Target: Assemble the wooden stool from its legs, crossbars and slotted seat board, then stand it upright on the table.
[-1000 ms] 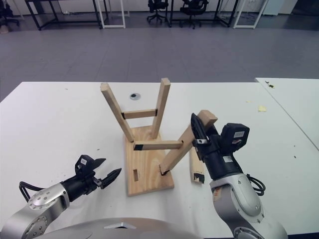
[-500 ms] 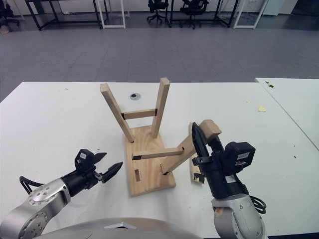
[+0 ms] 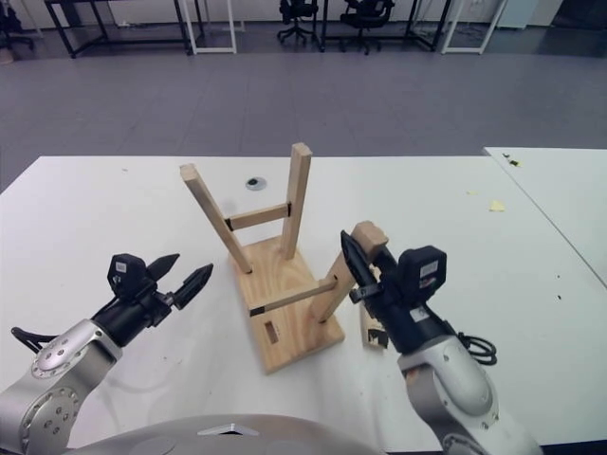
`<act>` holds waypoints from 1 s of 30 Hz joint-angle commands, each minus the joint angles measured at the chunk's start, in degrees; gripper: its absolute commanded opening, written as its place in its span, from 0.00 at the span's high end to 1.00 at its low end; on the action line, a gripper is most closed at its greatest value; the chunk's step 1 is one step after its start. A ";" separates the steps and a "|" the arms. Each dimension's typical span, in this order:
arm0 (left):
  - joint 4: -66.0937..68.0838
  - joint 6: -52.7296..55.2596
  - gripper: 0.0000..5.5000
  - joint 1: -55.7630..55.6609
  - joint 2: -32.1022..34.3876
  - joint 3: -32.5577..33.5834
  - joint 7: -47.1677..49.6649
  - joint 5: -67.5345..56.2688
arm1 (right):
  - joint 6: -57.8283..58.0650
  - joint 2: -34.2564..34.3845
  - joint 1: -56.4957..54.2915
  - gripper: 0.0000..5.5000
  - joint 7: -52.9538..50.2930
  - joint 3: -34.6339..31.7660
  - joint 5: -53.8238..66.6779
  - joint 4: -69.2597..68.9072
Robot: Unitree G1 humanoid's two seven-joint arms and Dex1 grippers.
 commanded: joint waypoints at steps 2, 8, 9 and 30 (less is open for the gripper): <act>1.06 -1.20 0.19 -0.67 -1.30 -2.46 2.69 2.61 | 21.25 -7.17 -0.96 0.81 -5.02 0.18 8.07 8.38; 2.27 -2.02 0.19 -1.53 -0.98 -2.97 2.46 3.95 | 18.35 -6.19 -7.92 0.81 -6.73 -2.93 14.35 8.41; 2.53 -2.19 0.19 -1.78 -0.91 -2.91 2.35 4.07 | 17.91 -6.05 -9.13 0.81 -7.10 -3.84 15.32 8.69; 10.45 -7.78 0.19 -8.22 -1.29 -4.14 2.01 6.46 | 10.49 -11.78 -31.04 0.11 -4.94 -29.80 33.32 23.59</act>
